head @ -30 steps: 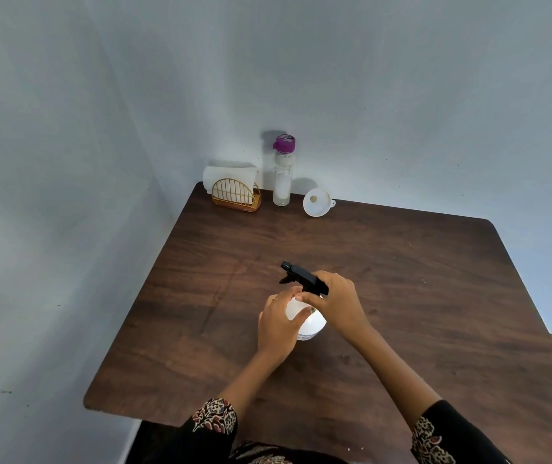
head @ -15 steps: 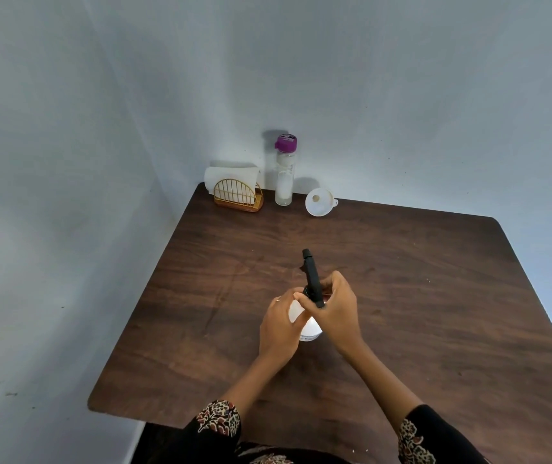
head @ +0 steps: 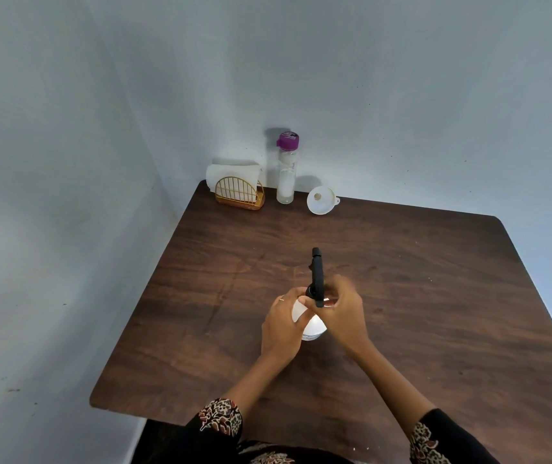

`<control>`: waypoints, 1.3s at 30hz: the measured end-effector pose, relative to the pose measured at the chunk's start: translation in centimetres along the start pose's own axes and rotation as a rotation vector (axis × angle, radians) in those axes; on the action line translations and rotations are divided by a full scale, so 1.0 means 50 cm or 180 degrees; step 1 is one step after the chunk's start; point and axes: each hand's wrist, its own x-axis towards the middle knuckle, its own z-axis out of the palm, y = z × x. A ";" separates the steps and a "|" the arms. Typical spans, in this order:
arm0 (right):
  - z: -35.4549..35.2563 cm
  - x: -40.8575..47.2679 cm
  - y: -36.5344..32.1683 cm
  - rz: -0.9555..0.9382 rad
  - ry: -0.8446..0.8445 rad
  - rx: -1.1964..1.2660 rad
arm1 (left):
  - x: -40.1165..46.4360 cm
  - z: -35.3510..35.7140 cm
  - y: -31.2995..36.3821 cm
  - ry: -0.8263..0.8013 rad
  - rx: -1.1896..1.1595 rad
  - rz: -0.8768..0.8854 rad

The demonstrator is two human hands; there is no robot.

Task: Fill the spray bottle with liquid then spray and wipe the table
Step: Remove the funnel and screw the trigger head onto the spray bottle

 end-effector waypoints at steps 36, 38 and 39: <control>0.034 -0.015 -0.015 0.0376 0.0045 0.0496 | 0.013 -0.010 -0.008 -0.0116 -0.0106 0.0096; 0.041 -0.009 -0.019 0.0352 0.0095 0.0496 | 0.013 -0.004 -0.019 -0.0256 0.0051 0.0065; 0.044 -0.006 -0.025 0.0396 0.0099 0.0541 | 0.013 -0.001 -0.022 -0.0381 0.0100 0.0057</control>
